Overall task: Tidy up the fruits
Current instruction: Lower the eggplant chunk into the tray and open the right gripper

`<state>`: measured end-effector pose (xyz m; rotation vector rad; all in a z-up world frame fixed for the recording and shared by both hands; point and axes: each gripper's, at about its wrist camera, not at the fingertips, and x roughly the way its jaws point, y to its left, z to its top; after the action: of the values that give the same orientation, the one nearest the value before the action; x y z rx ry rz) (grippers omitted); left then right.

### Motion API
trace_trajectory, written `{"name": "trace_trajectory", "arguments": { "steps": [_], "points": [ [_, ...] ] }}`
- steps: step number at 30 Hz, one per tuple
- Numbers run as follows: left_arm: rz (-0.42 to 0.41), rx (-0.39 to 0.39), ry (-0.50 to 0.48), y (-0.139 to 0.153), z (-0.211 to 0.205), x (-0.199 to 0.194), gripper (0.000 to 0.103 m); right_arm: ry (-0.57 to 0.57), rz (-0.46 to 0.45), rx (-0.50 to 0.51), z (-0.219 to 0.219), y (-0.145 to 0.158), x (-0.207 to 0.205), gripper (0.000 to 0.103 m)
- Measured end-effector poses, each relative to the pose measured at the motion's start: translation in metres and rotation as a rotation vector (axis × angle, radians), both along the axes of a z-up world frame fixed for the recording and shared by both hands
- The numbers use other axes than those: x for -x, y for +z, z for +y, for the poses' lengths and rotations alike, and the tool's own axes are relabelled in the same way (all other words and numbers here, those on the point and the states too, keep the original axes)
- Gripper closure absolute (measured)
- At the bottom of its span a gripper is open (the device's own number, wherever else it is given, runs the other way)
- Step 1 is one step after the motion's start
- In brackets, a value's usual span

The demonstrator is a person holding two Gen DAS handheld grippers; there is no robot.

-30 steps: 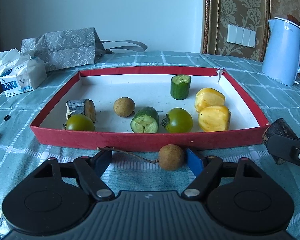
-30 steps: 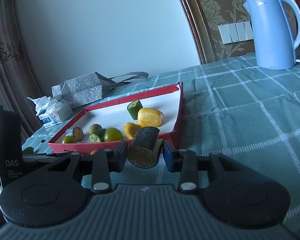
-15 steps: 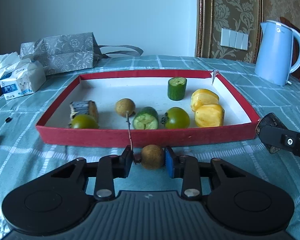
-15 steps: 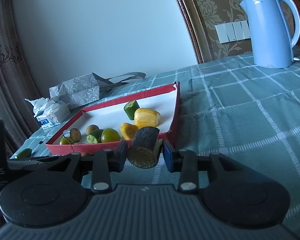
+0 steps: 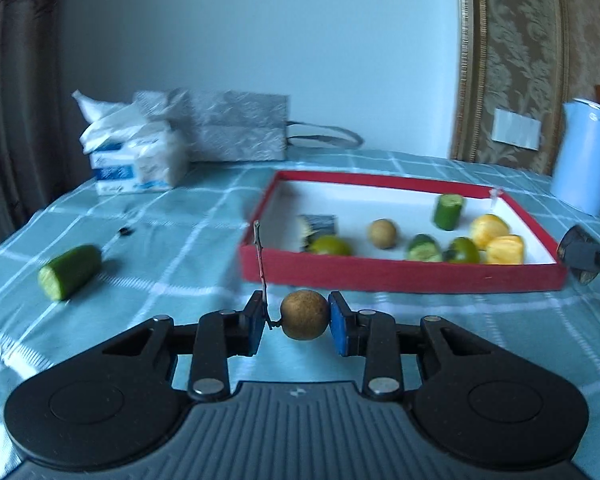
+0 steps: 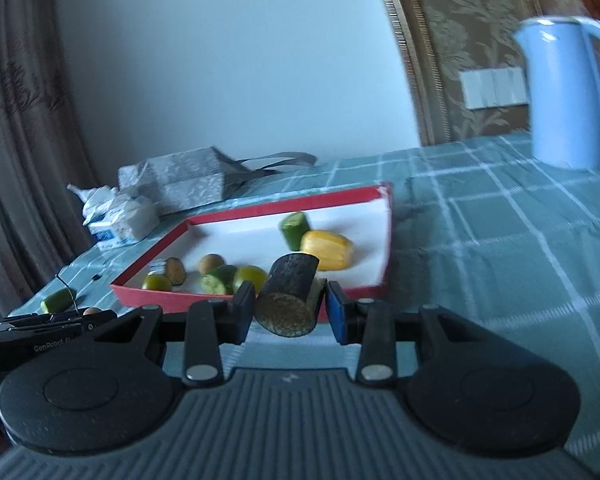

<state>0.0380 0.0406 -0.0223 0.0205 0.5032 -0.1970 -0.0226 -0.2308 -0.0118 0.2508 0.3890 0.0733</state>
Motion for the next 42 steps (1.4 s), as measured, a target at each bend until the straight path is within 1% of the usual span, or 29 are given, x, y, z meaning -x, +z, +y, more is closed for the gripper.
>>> {"name": "trace_trajectory", "arguments": {
  "steps": [3, 10, 12, 18, 25, 32, 37, 38, 40, 42],
  "points": [
    [0.023, 0.032, 0.016, -0.006, 0.010, -0.004, 0.070, 0.021, 0.009, 0.027, 0.013, 0.011, -0.017, 0.067],
    [0.014, 0.079, 0.008, -0.005, 0.017, -0.003, 0.070, 0.013, 0.038, 0.072, 0.032, 0.026, -0.070, 0.067],
    [0.013, 0.084, 0.004, -0.006, 0.018, -0.003, 0.070, 0.017, 0.054, 0.069, 0.035, 0.026, -0.086, 0.067],
    [0.011, 0.094, -0.009, -0.006, 0.018, -0.003, 0.070, -0.017, 0.086, 0.133, 0.045, 0.021, -0.125, 0.067],
    [0.027, 0.103, -0.018, -0.007, 0.018, -0.005, 0.070, -0.067, 0.093, 0.146, 0.043, 0.013, -0.148, 0.066],
    [0.036, 0.105, -0.014, -0.007, 0.019, -0.007, 0.070, -0.085, 0.064, 0.112, 0.036, 0.016, -0.145, 0.067],
    [0.039, 0.103, -0.004, -0.007, 0.019, -0.007, 0.070, -0.070, 0.012, 0.087, 0.030, 0.027, -0.117, 0.066],
    [0.039, 0.101, 0.000, -0.007, 0.019, -0.007, 0.070, -0.065, 0.001, 0.080, 0.029, 0.029, -0.108, 0.064],
    [0.037, 0.101, 0.007, -0.007, 0.020, -0.006, 0.070, -0.059, -0.027, 0.061, 0.026, 0.029, -0.086, 0.047],
    [0.037, 0.097, 0.015, -0.007, 0.020, -0.007, 0.070, -0.052, -0.038, 0.058, 0.024, 0.026, -0.064, 0.047]
  ]
}}
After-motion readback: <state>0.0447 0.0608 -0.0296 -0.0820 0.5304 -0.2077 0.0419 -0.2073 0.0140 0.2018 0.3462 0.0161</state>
